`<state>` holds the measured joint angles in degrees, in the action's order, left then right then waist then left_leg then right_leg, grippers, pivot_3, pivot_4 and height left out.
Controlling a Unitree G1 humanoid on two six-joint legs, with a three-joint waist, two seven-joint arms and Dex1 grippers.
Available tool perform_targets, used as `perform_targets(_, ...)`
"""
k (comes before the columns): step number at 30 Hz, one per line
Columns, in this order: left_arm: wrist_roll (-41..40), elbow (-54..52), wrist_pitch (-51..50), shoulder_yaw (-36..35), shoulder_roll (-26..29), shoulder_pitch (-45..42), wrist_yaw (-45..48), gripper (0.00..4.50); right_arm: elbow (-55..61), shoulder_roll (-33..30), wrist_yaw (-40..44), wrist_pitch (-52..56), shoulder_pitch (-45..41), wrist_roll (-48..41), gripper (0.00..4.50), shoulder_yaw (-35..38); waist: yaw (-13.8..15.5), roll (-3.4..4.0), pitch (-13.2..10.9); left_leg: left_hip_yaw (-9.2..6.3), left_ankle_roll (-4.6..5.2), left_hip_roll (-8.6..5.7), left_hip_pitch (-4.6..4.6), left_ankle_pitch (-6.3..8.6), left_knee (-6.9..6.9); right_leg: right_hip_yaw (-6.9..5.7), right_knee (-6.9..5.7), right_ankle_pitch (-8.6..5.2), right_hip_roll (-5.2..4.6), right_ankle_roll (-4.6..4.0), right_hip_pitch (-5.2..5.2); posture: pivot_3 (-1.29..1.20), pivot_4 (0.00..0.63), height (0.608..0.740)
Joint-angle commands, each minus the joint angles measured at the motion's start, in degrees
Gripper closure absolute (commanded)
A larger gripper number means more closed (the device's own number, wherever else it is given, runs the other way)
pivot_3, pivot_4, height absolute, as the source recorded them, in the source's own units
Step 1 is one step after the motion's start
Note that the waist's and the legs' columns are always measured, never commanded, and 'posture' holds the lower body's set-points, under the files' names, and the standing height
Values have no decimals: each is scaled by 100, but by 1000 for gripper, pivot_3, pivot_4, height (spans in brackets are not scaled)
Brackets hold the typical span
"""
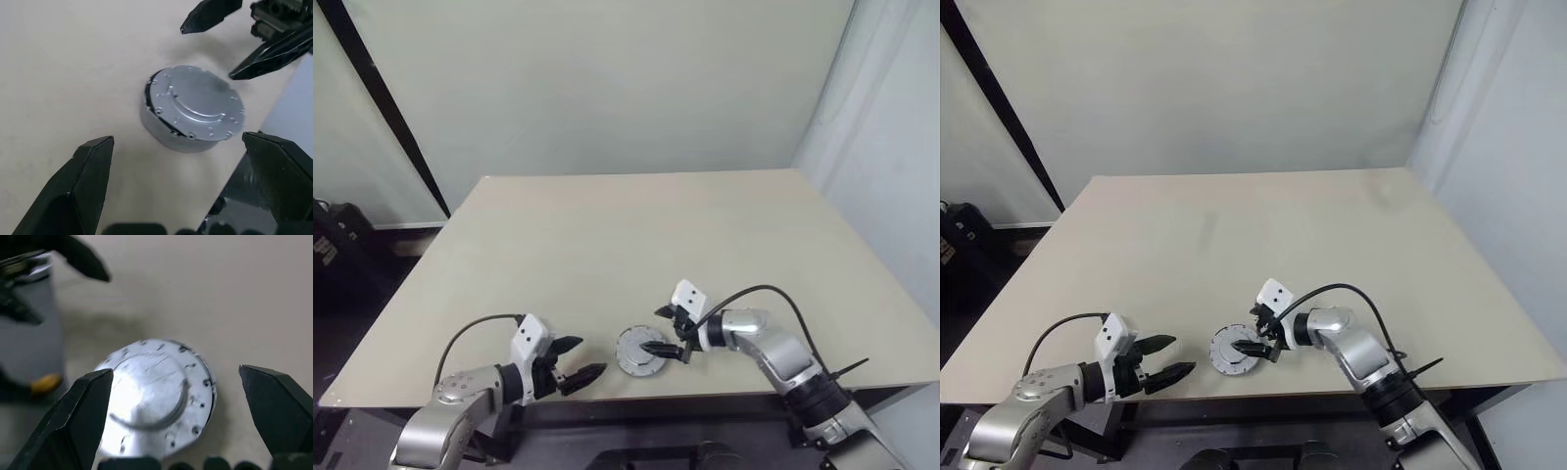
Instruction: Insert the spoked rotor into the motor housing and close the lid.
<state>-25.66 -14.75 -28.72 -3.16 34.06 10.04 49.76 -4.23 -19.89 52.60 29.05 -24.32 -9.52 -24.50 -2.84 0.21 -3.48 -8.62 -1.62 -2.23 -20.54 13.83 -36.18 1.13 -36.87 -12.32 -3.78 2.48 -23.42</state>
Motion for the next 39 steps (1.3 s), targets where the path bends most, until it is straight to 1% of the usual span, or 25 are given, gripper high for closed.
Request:
perform_targets(1,-4,6,248,-8,-7,-58,98,0,-169,20,456,-327,-185,-35,14,-113,0,0,0,0,0,1,0,0,1,0,0,0,0,0,0,0,0,740)
perform_targets(4,39,60,336,38,-22,-70,126,0,-463,32,670,-635,-270,166,14,-273,-1,0,0,1,0,0,0,0,1,0,0,0,0,0,0,0,0,740)
perform_targets(7,49,88,365,60,-17,-81,135,0,-783,135,716,-922,-336,317,14,-370,-1,0,0,3,0,0,0,0,-2,2,0,1,0,1,0,0,0,740)
perform_targets(12,43,100,384,37,7,-77,161,0,-1283,359,653,-1290,-449,509,14,-364,0,0,0,2,0,0,3,0,-2,2,-6,2,1,2,0,0,0,740)
perform_targets(20,44,60,360,53,18,-55,161,0,-1750,554,631,-1656,-470,715,14,-321,-1,0,1,1,0,-1,5,0,-2,3,-8,9,2,10,0,0,0,740)
perform_targets(22,49,66,359,57,18,-58,160,0,-1771,611,581,-1616,-460,696,396,-243,-1,0,1,2,0,-1,6,0,-2,3,-9,9,2,10,1,0,0,740)
perform_targets(23,53,72,359,61,19,-61,159,0,-1760,634,582,-1569,-453,674,632,-210,-1,1,1,1,0,-1,6,0,-2,3,-9,9,2,9,1,0,0,740)
perform_targets(24,61,80,358,69,18,-69,157,0,-1726,669,554,-1518,-432,637,967,-161,-1,1,1,1,0,-1,6,-1,-2,3,-9,9,2,9,1,0,0,740)
perform_targets(25,68,92,360,77,13,-79,157,0,-1687,694,545,-1472,-411,610,1176,-133,-1,1,1,2,0,-1,6,-1,-2,3,-10,9,2,9,1,0,0,740)
perform_targets(35,112,179,384,162,-14,-153,141,0,-1283,904,251,-1081,-143,565,1185,59,-1,1,1,3,-1,2,13,-1,-5,7,-17,11,6,6,2,0,0,740)
perform_targets(39,129,217,383,175,-24,-178,133,0,-1103,981,-44,-966,28,671,1185,30,-1,2,2,3,-1,2,13,-1,-7,8,-17,11,6,5,2,0,0,740)
